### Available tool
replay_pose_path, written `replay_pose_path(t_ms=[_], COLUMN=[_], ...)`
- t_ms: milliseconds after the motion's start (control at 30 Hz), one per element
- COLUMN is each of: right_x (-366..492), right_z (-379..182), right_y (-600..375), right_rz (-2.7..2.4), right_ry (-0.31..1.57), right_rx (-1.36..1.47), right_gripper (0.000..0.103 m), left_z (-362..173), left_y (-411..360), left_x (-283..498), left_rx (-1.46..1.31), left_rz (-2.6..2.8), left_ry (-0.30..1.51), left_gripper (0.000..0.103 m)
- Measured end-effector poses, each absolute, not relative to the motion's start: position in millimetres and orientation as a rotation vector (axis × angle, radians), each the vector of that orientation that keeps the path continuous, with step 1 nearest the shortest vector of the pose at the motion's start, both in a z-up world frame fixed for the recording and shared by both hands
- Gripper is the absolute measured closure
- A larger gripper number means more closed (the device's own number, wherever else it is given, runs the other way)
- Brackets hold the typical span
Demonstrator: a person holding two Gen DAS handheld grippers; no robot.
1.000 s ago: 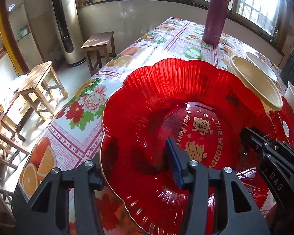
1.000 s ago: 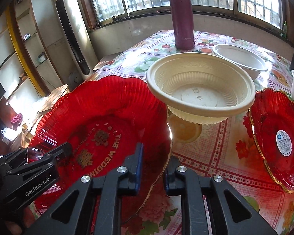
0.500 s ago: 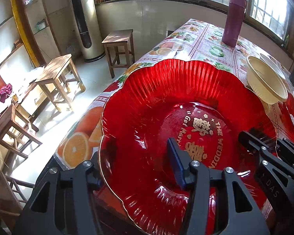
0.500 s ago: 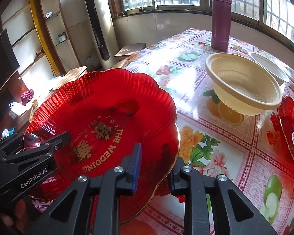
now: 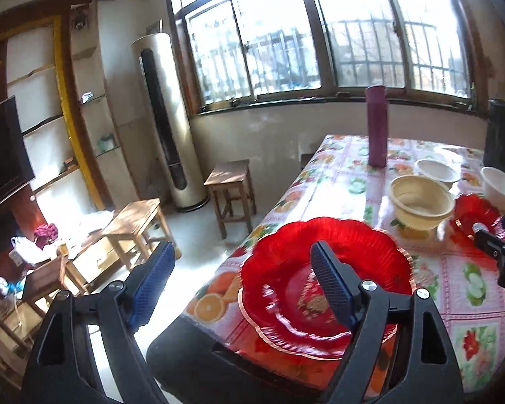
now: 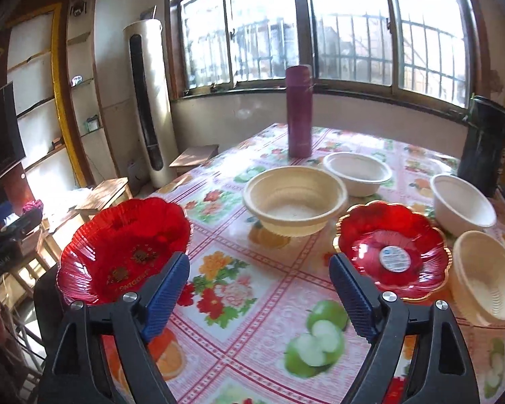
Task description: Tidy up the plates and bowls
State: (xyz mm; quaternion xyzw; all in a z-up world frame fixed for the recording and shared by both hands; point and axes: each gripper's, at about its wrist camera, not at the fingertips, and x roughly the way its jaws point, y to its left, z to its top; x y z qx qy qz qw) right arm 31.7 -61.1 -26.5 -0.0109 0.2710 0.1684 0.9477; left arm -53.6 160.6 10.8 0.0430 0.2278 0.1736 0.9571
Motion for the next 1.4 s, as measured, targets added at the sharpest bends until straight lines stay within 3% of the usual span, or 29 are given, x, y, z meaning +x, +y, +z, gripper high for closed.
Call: replay_pose_path(t_ms=[100,400,633,1067,1100,1200,1267,1400], right_x=[29,58,77,109,109,112,114,121], right_z=[-18,-46,-74,-112,-113,-116,-117,-124], right_y=[-104,-215,-242,-260,-261,-267,-270,-269], right_rz=[0.304,0.268,0.314,0.247,0.238,0.216,0.212,0.221], right_ry=[0.532,0.656,0.726,0.772,0.767,0.759,0.755,0.785], right_rx=[0.051,0.464,0.664,0.931,0.933,0.948,0.961,0.985], right_gripper=[0.000,0.000,0.000,0.004,0.006,0.012,0.018,0.044], left_z=[25,-2,-43,-71,-73,-78,-83,-88], left_y=[127,37,2,-15,-14,-17,-19,-19], left_x=[-40,49,91,143,145,152,156,162], left_rx=[0.065,-0.052,-0.124,-0.283,-0.285,-0.293,-0.304,-0.321], left_rz=[0.131,-0.197,-0.290,-0.318,-0.324,-0.349,-0.356,-0.350], left_ry=[0.478,0.805,1.017,1.140,1.143,1.167,1.187,1.194], left_gripper=[0.014,0.015,0.015,0.017,0.022,0.053,0.055,0.063])
